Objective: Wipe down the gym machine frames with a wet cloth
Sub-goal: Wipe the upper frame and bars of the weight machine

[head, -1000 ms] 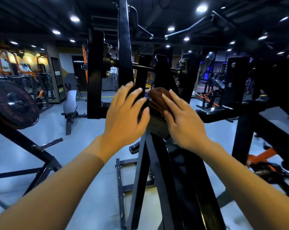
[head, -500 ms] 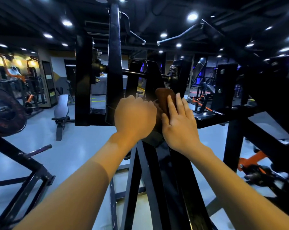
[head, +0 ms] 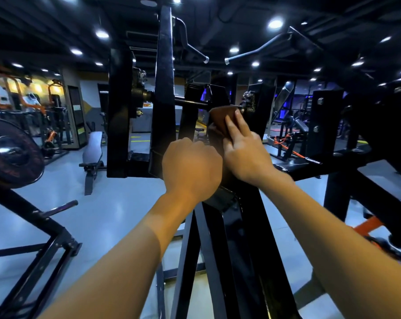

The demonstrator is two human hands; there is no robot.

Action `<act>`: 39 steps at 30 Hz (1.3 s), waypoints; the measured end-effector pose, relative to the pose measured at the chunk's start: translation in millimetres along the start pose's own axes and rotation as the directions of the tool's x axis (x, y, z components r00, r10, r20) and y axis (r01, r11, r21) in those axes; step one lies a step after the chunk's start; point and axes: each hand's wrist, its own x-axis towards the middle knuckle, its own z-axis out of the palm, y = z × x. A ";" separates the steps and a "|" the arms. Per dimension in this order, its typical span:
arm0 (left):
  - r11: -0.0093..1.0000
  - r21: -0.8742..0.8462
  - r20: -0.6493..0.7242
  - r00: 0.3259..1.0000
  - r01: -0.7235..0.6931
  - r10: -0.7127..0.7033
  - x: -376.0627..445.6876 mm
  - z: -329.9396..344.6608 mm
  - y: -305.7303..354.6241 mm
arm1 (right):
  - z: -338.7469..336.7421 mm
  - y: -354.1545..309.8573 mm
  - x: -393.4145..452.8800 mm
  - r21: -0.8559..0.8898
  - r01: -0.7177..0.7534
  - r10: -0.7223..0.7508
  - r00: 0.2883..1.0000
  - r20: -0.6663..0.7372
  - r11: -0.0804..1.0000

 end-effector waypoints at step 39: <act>0.999 0.038 0.049 0.999 -0.003 0.002 -4.9 5.0 -3.4 | -7.2 -24.3 100.8 -0.097 -0.150 0.153 0.988 0.027 0.984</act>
